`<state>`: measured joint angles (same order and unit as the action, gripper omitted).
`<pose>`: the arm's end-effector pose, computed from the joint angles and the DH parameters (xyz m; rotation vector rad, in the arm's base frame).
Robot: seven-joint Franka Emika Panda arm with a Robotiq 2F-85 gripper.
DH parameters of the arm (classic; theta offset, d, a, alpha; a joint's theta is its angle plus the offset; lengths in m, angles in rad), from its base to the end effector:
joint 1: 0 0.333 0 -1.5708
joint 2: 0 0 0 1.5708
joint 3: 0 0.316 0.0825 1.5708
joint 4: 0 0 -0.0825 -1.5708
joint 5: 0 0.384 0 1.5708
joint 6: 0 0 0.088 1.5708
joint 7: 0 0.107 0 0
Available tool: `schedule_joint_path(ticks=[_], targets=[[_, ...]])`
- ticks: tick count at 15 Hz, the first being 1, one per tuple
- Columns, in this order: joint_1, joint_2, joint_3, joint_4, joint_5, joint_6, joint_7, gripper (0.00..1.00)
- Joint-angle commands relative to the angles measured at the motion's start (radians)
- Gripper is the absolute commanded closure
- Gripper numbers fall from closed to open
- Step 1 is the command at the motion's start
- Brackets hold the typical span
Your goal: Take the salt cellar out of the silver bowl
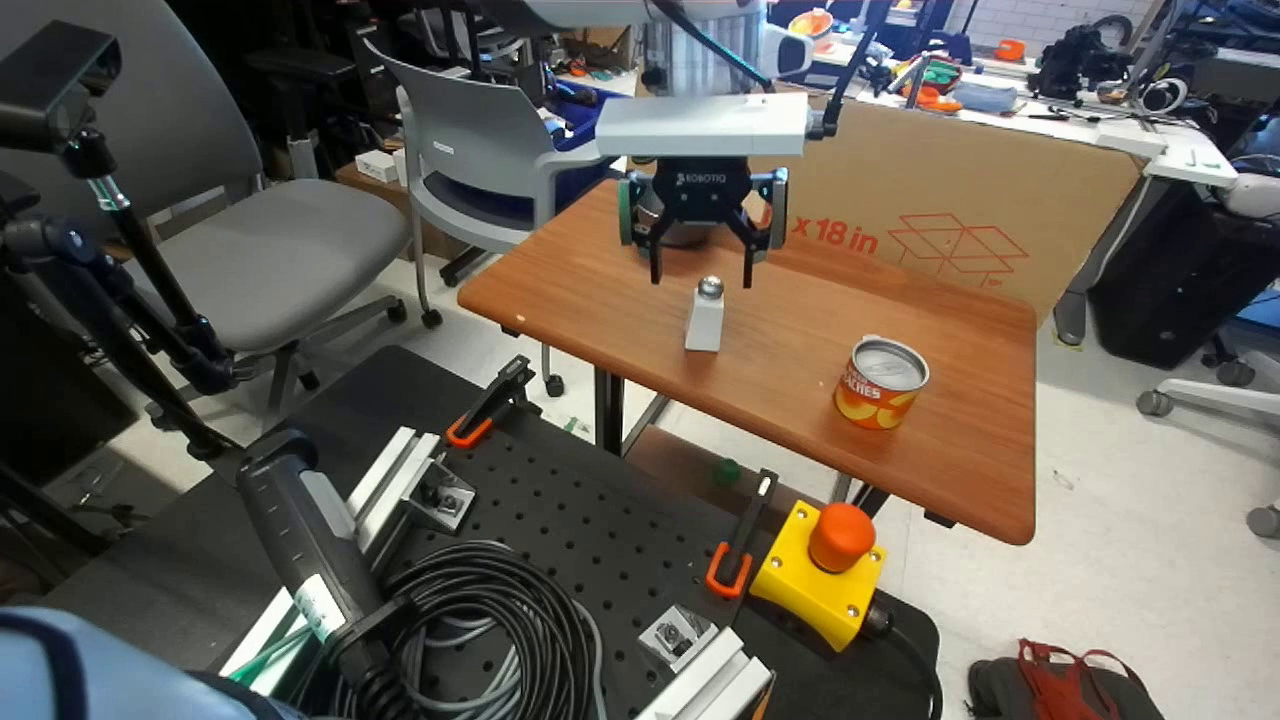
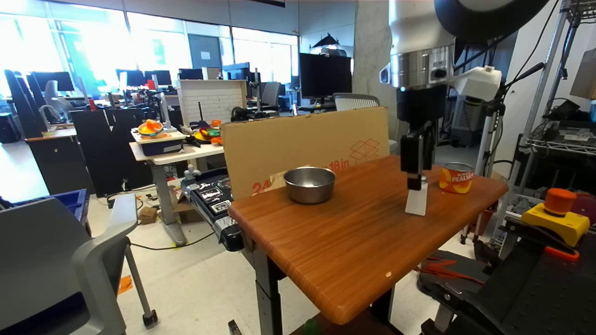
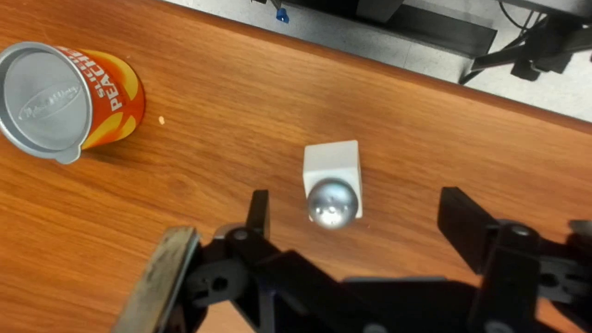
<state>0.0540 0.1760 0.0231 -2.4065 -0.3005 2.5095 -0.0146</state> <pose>0.4882 0.0403 0.2346 2.9305 0.5045 -0.0993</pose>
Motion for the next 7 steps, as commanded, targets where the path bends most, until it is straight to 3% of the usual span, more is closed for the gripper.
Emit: schedule_joint_path(ticks=[1, 2, 3, 7], targets=[[-0.015, -0.171, 0.027, -0.034, 0.150, -0.030, -0.090, 0.00], [-0.014, -0.199, 0.033, -0.017, 0.204, -0.080, -0.155, 0.00], [-0.003, -0.109, 0.015, -0.001, 0.128, -0.027, -0.066, 0.00], [-0.002, -0.197, 0.023, -0.007, 0.175, -0.082, -0.114, 0.00]])
